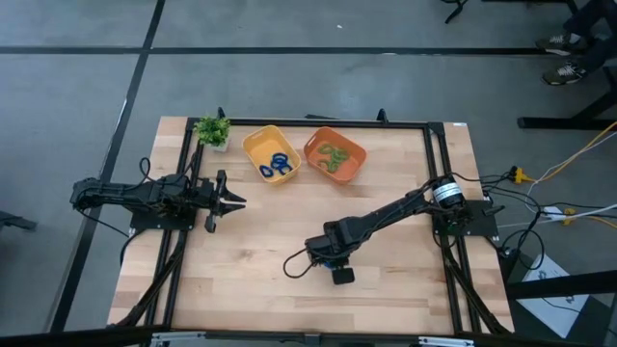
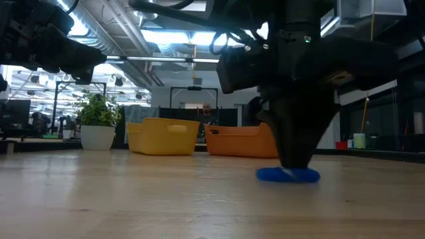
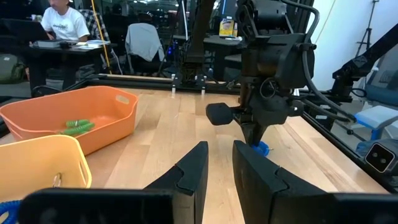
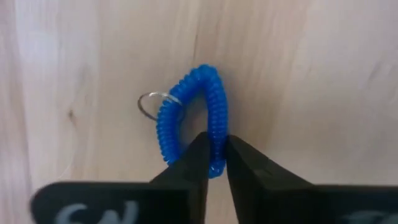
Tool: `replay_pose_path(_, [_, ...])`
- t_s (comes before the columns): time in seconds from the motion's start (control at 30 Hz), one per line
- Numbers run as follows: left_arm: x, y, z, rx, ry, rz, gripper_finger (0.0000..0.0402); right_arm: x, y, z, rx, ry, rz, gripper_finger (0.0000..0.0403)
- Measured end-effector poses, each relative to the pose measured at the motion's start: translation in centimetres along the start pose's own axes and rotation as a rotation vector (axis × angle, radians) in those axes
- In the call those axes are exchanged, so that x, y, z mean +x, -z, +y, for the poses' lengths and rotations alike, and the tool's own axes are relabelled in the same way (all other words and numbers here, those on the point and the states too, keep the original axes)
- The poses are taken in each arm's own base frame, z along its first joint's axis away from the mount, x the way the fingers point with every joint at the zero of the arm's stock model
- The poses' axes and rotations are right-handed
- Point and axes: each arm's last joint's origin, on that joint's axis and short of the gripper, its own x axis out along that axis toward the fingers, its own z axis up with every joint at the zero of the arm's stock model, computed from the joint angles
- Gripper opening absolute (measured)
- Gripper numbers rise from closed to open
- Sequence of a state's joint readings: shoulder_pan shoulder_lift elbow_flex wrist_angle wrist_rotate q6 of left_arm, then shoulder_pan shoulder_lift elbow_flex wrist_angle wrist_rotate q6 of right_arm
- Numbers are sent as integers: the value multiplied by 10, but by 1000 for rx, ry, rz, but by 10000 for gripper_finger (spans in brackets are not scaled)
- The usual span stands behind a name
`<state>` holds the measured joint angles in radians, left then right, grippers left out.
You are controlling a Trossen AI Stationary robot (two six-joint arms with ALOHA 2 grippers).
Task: Sort spring keychains
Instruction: Put the blue spring keychain into the yellow bin
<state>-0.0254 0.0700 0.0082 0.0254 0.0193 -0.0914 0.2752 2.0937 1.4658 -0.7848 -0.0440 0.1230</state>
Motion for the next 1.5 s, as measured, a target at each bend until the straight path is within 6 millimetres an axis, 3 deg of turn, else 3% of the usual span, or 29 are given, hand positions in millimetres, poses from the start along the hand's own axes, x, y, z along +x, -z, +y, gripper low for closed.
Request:
replay_pose_path(0.17, [0,0,0,0,0,0,70,0,-3,-1,0,18,-27,12])
replay_pose_path(0.57, [0,0,0,0,0,0,70,-4,-13,-4,-74,143,-107,13])
replay_pose_path(1.07, [0,0,0,0,0,0,70,-31,-36,-7,-127,271,-198,16])
replay_pose_path(1.3, [0,0,0,0,0,0,70,-50,-49,-20,-80,344,-262,16])
replay_pose_path(1.5, [0,0,0,0,0,0,70,-54,-55,-36,-40,351,-301,15])
